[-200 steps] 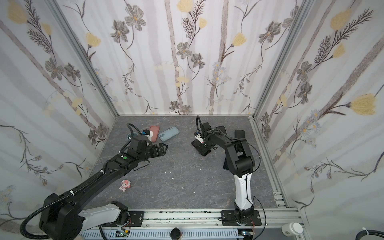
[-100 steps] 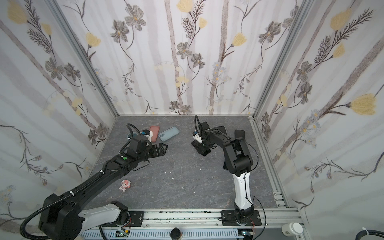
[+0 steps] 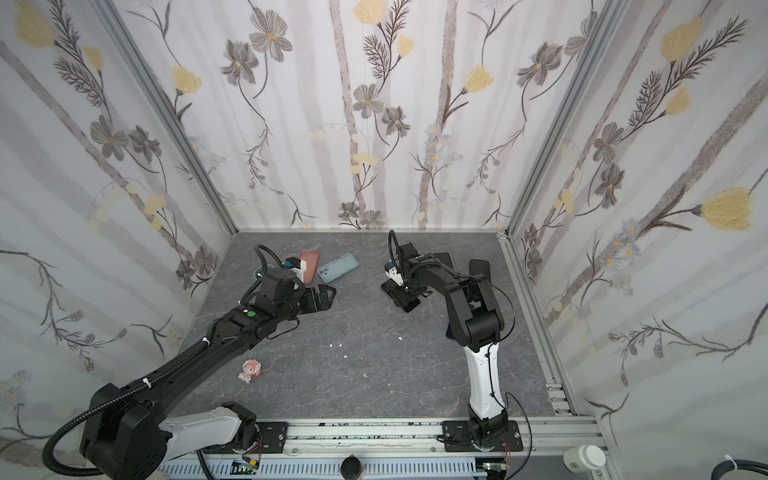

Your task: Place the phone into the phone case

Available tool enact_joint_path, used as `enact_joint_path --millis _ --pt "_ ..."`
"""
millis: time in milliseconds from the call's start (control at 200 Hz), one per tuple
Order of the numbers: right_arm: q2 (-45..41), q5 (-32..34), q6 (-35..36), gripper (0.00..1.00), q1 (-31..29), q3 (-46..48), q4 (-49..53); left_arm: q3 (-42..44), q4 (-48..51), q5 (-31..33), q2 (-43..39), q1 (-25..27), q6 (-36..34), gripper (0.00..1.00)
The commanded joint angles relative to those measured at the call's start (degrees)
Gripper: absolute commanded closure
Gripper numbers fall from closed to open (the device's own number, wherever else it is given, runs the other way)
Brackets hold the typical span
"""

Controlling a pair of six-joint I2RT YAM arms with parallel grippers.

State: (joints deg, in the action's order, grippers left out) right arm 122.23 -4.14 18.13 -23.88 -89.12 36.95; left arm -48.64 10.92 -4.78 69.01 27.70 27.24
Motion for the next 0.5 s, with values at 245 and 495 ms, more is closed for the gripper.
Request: enact_joint_path --millis 245,495 --pt "-3.7 0.8 2.0 0.52 -0.2 4.3 -3.0 -1.8 -1.4 -1.2 1.1 -0.2 -0.2 0.01" --pt "-10.9 -1.7 3.4 0.56 -0.5 11.3 -9.4 -4.8 -1.4 -3.6 4.4 -0.5 -0.2 0.02"
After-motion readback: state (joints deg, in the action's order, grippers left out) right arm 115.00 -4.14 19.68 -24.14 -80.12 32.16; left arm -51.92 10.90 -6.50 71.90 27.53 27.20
